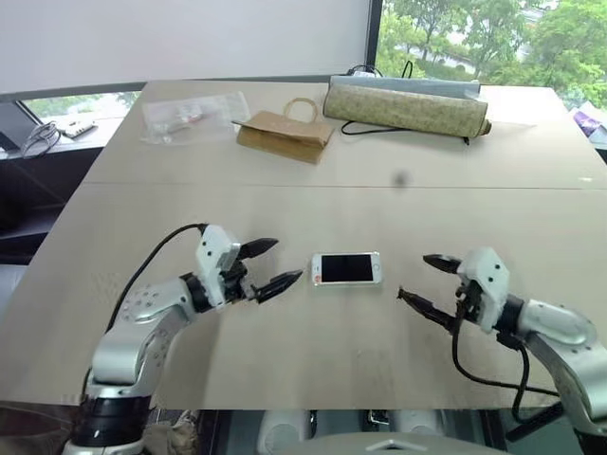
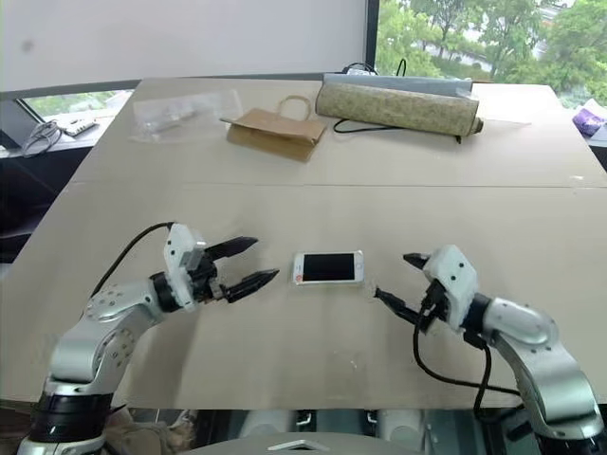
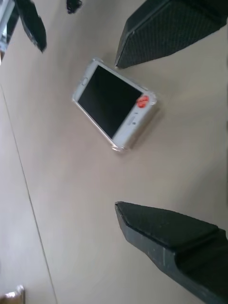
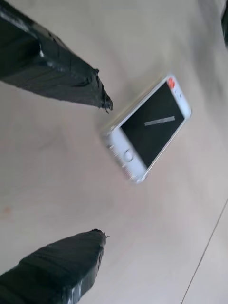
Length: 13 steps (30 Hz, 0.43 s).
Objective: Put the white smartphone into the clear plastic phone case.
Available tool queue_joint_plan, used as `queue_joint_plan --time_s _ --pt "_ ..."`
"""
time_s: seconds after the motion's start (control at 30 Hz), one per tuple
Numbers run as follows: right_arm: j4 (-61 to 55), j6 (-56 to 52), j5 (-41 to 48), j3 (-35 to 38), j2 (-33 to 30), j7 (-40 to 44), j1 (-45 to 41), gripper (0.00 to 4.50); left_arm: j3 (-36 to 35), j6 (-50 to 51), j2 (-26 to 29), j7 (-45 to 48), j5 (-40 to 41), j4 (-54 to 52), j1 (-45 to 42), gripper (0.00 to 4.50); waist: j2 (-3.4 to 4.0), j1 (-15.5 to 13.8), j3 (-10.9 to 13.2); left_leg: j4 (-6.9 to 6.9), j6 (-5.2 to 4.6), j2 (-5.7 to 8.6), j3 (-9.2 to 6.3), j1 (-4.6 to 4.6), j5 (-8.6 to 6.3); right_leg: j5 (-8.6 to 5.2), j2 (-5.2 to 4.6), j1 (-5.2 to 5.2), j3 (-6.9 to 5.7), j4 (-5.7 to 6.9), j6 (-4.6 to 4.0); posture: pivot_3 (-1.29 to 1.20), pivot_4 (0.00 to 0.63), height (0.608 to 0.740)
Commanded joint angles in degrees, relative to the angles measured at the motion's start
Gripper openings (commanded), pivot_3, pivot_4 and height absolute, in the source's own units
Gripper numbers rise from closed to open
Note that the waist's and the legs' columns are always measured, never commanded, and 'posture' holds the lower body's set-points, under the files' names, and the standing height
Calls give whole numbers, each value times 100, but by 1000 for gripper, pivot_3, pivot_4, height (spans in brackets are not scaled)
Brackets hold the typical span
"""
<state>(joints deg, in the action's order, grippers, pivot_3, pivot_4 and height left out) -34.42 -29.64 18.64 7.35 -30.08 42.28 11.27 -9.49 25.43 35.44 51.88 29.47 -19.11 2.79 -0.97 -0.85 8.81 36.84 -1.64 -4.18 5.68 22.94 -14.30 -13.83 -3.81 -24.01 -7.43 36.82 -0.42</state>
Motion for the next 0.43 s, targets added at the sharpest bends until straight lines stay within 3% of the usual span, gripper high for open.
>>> queue_joint_plan --time_s 0.03,0.17,0.43 --pt "-415 114 198 616 -58 -196 303 4500 -213 36 244 96 125 -552 477 4402 3 4 4 0 0 1 0 1 0 0 -1 -1 1 1 0 0 150 740" --pt "-563 84 330 1194 -336 -103 717 4500 -511 210 410 196 438 -999 1256 4402 3 2 8 0 0 2 2 0 0 -1 -4 -1 7 -1 -3 0 150 740" --pt "-545 297 374 1280 -605 -14 797 4500 -796 387 421 -32 708 -1432 1619 4402 3 -8 11 1 0 3 -7 0 0 -10 2 1 5 0 -19 0 150 740"
